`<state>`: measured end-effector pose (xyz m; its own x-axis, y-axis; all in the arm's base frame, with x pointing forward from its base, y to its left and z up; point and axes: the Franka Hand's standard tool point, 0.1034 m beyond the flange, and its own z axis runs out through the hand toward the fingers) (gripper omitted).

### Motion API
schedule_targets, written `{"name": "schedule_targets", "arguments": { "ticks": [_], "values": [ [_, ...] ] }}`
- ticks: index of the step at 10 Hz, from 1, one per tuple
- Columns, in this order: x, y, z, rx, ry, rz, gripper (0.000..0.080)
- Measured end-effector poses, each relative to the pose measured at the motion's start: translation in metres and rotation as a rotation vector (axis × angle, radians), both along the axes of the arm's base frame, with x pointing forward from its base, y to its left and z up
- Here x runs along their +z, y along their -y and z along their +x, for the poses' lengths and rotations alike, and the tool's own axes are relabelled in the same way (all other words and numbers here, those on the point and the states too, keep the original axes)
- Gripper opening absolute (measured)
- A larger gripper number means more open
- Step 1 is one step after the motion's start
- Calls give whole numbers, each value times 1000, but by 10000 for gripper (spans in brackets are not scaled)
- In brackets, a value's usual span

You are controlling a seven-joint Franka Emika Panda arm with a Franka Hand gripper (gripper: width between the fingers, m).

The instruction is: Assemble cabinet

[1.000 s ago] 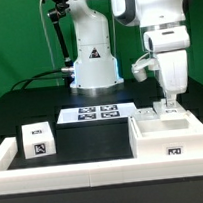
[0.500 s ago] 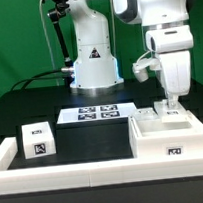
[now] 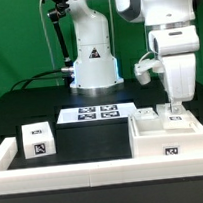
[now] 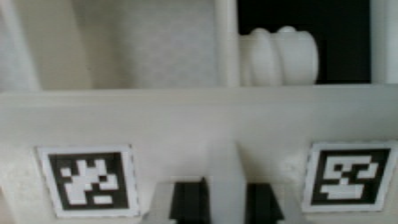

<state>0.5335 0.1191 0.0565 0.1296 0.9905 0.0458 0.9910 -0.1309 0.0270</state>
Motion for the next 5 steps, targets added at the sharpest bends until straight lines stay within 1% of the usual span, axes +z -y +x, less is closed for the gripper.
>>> {"name": "schedule_targets", "arguments": {
  "ticks": [1, 4, 5],
  "values": [
    [0, 1, 4, -3, 1, 0, 71],
    [-1, 4, 25, -15, -2, -1, 71],
    [-1, 4, 29, -15, -2, -2, 71]
  ]
}}
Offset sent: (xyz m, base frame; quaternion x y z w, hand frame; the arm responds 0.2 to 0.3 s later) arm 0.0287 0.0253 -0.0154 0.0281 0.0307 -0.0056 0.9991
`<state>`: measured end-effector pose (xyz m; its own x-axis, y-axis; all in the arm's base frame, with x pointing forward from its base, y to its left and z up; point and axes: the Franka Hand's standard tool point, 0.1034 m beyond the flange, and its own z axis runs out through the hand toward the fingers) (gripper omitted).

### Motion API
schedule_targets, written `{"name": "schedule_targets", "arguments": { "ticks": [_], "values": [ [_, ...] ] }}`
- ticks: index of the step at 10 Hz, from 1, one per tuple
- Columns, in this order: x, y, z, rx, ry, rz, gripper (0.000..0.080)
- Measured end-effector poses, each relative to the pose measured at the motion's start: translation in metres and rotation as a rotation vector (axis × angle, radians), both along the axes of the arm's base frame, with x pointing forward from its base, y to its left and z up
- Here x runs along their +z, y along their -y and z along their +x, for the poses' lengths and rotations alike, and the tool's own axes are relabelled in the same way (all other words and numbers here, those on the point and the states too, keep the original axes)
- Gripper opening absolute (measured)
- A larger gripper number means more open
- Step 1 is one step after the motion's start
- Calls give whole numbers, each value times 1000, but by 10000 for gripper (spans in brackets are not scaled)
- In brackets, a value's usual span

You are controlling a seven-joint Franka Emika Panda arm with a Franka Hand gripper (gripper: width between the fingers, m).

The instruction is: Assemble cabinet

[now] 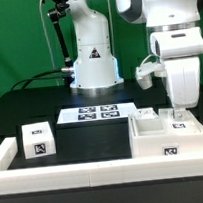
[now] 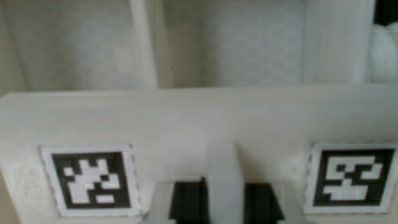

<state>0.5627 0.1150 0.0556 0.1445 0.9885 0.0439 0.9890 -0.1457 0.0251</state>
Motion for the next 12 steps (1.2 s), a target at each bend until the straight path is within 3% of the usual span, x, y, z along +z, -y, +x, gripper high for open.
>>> {"name": "schedule_targets", "arguments": {
  "ticks": [4, 10, 11, 12],
  "values": [
    [1, 0, 18, 21, -6, -10, 72],
    [1, 3, 17, 4, -41, -22, 72],
    [1, 3, 17, 4, -41, -22, 150],
    [2, 4, 16, -11, -33, -21, 344]
  ]
}}
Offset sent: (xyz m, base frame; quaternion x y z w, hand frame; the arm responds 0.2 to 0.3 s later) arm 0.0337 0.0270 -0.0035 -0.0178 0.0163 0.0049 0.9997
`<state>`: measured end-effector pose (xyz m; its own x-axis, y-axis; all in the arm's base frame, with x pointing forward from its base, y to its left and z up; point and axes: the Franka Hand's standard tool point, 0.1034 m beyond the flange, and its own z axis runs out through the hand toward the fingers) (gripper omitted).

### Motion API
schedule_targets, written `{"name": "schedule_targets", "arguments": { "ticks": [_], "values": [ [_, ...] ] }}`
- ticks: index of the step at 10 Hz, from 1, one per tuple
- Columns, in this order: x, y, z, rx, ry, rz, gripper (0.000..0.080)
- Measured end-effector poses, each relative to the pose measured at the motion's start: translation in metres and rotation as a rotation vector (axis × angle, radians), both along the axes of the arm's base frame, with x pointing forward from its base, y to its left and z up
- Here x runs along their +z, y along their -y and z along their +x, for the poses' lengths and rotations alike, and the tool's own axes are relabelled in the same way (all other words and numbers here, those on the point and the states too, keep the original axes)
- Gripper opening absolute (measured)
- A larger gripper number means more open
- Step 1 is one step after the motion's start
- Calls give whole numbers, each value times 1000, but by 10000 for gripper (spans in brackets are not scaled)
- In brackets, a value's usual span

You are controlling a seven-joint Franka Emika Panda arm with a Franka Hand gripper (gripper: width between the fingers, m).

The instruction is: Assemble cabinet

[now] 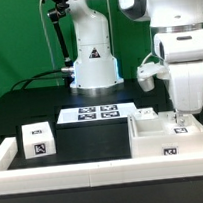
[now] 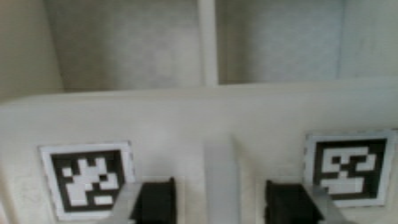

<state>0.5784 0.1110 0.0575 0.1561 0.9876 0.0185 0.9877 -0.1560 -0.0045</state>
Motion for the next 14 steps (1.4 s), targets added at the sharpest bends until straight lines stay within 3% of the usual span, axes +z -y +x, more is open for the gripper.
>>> {"name": "schedule_targets", "arguments": {
  "ticks": [1, 2, 3, 4, 5, 8, 10, 11, 14],
  "values": [
    [6, 4, -11, -29, 14, -2, 344],
    [13, 6, -20, -42, 13, -7, 525],
    [21, 6, -23, -50, 18, -11, 525],
    [35, 6, -31, -62, 30, -16, 704],
    [42, 5, -46, -63, 28, -22, 772],
    [50, 8, -103, 29, 13, -41, 798],
    [27, 17, -137, 17, 7, -31, 797],
    [22, 19, -146, 6, 2, -29, 797],
    [21, 23, -142, 65, 0, -29, 797]
  ]
}}
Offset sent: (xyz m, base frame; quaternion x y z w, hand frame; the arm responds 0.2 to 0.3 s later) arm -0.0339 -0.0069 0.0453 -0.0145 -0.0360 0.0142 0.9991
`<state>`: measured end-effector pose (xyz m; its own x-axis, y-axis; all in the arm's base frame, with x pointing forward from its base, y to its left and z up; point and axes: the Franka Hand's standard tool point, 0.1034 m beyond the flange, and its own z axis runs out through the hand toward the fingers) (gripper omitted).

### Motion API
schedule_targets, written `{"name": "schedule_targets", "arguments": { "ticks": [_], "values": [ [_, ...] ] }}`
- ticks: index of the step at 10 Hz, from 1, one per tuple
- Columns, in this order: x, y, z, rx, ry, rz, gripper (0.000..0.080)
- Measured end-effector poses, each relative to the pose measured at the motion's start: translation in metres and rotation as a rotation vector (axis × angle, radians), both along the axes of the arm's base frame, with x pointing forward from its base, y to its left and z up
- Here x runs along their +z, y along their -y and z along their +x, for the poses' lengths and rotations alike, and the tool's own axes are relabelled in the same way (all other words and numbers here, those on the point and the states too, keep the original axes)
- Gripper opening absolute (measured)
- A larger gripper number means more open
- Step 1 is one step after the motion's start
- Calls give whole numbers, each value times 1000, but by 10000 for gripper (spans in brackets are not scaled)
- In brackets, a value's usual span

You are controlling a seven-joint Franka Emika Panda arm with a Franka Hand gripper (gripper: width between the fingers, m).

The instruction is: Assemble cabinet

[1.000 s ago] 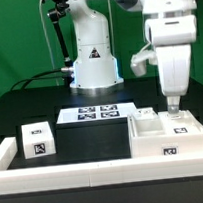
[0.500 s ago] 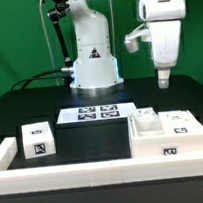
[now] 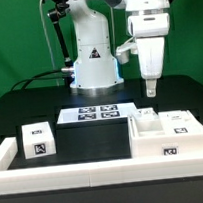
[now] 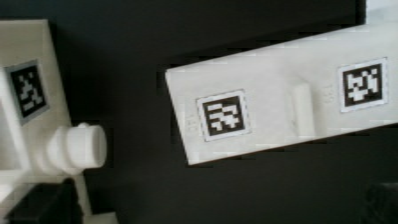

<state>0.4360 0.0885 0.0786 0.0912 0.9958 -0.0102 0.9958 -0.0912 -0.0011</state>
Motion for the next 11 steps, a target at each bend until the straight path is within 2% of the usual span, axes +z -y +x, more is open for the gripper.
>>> {"name": "schedule_targets", "arguments": {
  "ticks": [1, 4, 6, 11],
  "values": [
    [-4, 9, 4, 81, -3, 4, 797],
    [-16, 10, -7, 257, -1, 19, 797],
    [-28, 12, -20, 256, 7, 33, 797],
    [-58, 5, -40, 212, -36, 56, 797]
  ]
}}
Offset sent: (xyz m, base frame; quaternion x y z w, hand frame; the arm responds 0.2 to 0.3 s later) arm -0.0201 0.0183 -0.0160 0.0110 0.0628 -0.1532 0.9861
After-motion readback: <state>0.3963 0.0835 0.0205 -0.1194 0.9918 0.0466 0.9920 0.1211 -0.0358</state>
